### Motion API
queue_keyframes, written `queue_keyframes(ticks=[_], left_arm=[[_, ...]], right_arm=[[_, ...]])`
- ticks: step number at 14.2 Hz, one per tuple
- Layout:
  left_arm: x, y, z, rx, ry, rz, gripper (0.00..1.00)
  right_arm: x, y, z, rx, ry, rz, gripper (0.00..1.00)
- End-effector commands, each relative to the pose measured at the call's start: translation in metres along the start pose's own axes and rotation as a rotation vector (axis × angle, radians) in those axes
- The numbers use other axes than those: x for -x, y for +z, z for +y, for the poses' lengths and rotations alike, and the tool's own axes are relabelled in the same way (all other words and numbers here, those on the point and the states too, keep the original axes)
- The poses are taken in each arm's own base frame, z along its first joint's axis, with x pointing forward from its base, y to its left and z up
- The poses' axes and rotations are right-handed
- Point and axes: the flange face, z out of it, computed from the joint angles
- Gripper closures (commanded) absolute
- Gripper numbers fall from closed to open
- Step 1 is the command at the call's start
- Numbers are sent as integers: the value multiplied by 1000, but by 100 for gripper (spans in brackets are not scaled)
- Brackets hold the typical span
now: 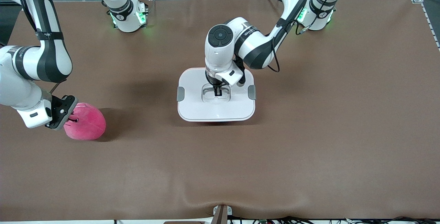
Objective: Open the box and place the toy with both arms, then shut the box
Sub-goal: 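Grasp the lid handle with the left gripper while the right gripper grasps the toy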
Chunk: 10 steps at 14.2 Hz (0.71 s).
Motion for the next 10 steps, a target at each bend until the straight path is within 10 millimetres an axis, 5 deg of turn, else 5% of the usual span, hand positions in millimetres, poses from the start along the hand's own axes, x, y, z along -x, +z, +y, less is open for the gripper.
queue_keyframes(ticks=[1, 10], left_arm=[[4, -5, 0, 26, 6, 4, 100], [3, -9, 0, 27, 38, 4, 100]], right_arm=[[-16, -33, 2, -3, 82, 21, 100], [-76, -91, -15, -52, 282, 5, 100]])
